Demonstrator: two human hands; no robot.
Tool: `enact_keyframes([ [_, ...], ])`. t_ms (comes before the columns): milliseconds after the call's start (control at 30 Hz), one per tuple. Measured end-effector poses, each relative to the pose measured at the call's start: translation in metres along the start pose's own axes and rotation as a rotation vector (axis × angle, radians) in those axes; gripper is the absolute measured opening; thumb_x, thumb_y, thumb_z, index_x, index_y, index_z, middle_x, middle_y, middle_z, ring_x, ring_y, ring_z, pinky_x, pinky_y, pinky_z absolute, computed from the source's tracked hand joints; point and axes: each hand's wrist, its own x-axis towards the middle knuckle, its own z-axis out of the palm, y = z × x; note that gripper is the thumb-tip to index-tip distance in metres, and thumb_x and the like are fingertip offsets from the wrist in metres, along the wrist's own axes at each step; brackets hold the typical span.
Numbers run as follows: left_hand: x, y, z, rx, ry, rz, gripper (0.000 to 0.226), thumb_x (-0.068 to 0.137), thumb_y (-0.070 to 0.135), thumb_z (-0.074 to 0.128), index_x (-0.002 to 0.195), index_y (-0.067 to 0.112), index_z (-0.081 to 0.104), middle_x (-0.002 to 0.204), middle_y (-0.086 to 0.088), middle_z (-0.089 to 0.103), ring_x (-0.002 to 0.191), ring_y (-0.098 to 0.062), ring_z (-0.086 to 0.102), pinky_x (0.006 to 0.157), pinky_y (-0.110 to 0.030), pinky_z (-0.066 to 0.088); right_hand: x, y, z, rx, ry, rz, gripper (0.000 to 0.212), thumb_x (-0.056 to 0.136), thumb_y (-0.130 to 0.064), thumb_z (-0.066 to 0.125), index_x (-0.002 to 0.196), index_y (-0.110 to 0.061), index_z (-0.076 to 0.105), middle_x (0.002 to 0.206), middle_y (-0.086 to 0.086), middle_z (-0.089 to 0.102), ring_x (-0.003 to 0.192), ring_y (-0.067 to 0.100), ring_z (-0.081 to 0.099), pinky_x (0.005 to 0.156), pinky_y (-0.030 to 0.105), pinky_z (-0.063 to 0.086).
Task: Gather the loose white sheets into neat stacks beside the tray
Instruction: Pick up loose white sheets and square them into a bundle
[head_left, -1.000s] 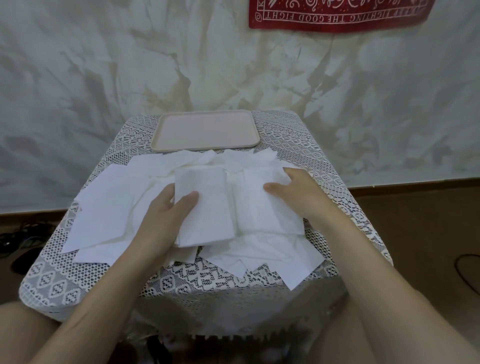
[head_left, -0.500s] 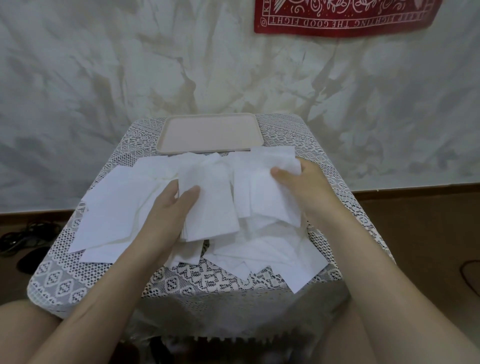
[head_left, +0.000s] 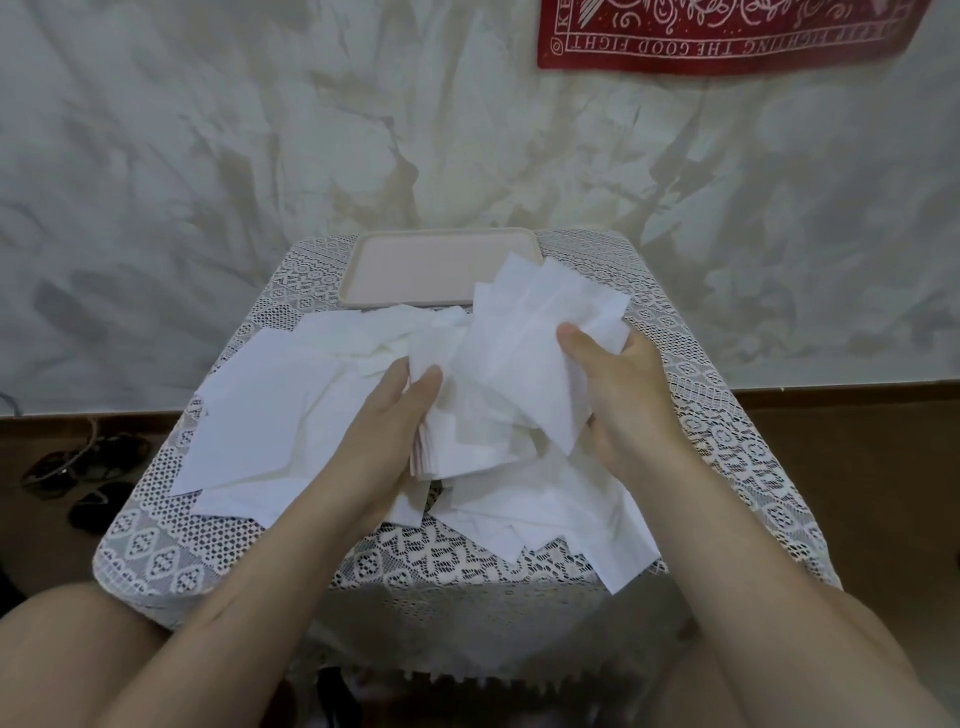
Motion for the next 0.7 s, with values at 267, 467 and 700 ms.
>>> enact_keyframes([
  [267, -0.005, 0.003, -0.003, 0.013, -0.006, 0.062, 0.073, 0.091, 0.055, 0.067, 0.156, 0.029, 0.046, 0.147, 0.016, 0.061, 0.132, -0.008, 0.061, 0.118, -0.043, 0.043, 0.001, 0.001, -0.002, -0.046, -0.001, -0.030, 0.015, 0.097, -0.009, 0.064, 0.109, -0.012, 0.071, 0.106, 0.012, 0.078, 0.102, 0.033, 0.074, 0.094, 0.056, 0.058],
  [467, -0.004, -0.003, -0.004, -0.009, -0.177, 0.052, 0.037, 0.097, 0.035, 0.068, 0.132, 0.037, 0.057, 0.116, 0.024, 0.076, 0.108, 0.000, 0.072, 0.094, -0.030, 0.055, 0.000, 0.016, 0.005, -0.110, 0.029, -0.037, 0.012, 0.093, -0.013, 0.067, 0.104, -0.020, 0.069, 0.099, 0.001, 0.079, 0.097, 0.025, 0.075, 0.095, 0.056, 0.057],
  [700, 0.004, -0.010, -0.015, 0.040, -0.193, 0.077, 0.073, 0.087, 0.002, 0.075, 0.148, 0.034, 0.049, 0.126, -0.007, 0.076, 0.116, -0.029, 0.073, 0.093, -0.043, 0.063, -0.001, 0.016, 0.006, -0.101, 0.023, -0.009, 0.011, 0.098, -0.016, 0.066, 0.107, -0.020, 0.069, 0.101, 0.001, 0.079, 0.096, 0.022, 0.076, 0.093, 0.052, 0.059],
])
